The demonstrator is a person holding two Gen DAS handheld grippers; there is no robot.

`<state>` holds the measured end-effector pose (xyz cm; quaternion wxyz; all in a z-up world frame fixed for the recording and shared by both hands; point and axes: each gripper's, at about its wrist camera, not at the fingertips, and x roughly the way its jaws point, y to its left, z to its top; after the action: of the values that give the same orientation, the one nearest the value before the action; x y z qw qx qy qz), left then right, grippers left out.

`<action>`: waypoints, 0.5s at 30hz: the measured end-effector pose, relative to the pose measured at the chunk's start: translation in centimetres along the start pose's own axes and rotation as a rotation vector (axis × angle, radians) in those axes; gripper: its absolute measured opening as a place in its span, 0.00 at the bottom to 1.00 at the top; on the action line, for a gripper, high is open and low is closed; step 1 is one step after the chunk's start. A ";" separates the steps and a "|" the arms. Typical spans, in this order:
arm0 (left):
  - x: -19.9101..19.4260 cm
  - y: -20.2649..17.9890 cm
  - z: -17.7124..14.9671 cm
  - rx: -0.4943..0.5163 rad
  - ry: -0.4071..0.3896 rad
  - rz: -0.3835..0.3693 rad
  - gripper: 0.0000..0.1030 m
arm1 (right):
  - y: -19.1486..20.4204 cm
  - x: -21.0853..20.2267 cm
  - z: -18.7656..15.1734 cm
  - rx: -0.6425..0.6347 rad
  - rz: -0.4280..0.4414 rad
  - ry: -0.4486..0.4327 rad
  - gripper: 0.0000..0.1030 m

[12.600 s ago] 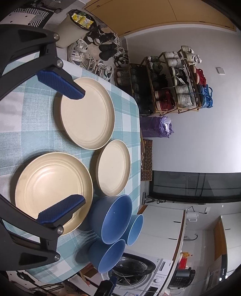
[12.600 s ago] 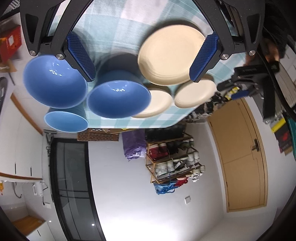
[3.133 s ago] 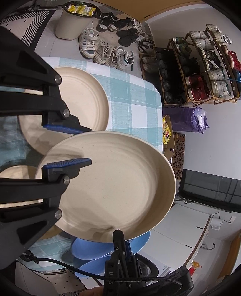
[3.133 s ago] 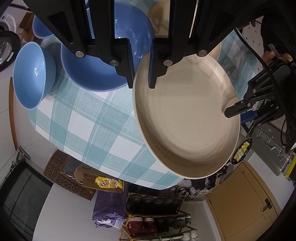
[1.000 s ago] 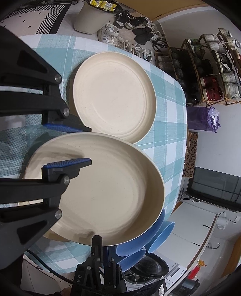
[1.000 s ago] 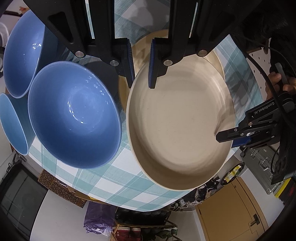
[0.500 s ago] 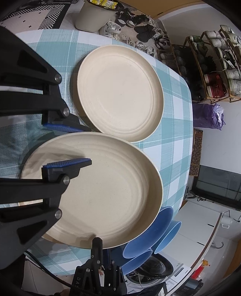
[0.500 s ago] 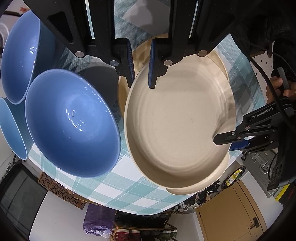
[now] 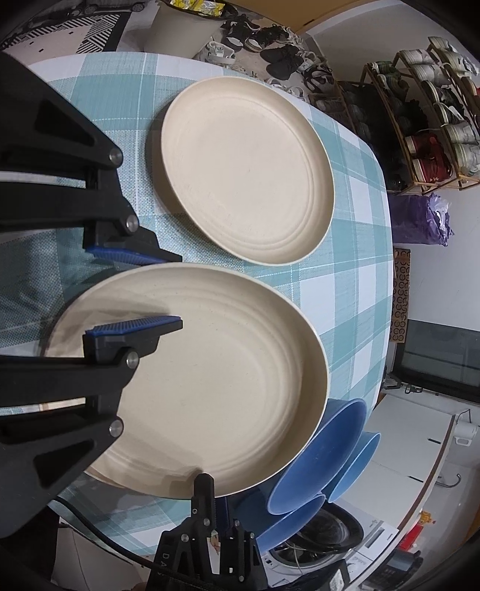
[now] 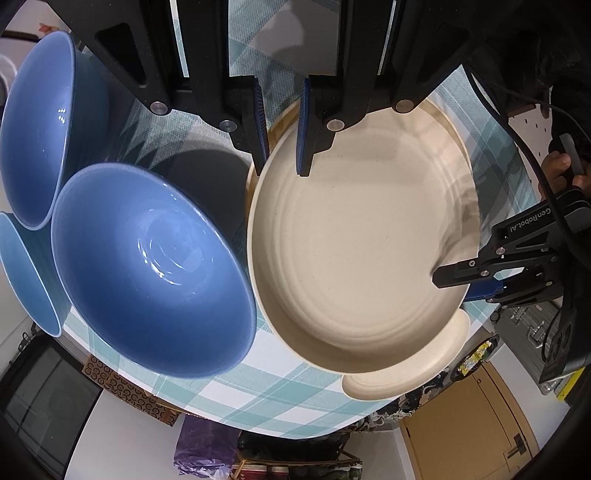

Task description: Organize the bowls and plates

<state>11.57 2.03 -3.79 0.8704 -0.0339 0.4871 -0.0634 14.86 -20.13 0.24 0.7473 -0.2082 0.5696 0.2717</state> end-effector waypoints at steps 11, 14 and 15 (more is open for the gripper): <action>0.3 -0.7 -0.5 0.031 0.019 0.012 0.23 | 0.4 0.4 0.0 -0.008 -0.043 0.021 0.15; 0.5 -0.9 -0.6 0.037 0.026 0.015 0.23 | 0.5 0.6 -0.1 -0.010 -0.051 0.025 0.16; 0.6 -0.9 -0.6 0.040 0.024 0.017 0.23 | 0.5 0.7 0.0 -0.011 -0.054 0.025 0.16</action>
<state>11.30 1.06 -4.47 0.8656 -0.0114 0.4962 -0.0660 14.66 -19.64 -0.42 0.7460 -0.2310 0.5716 0.2517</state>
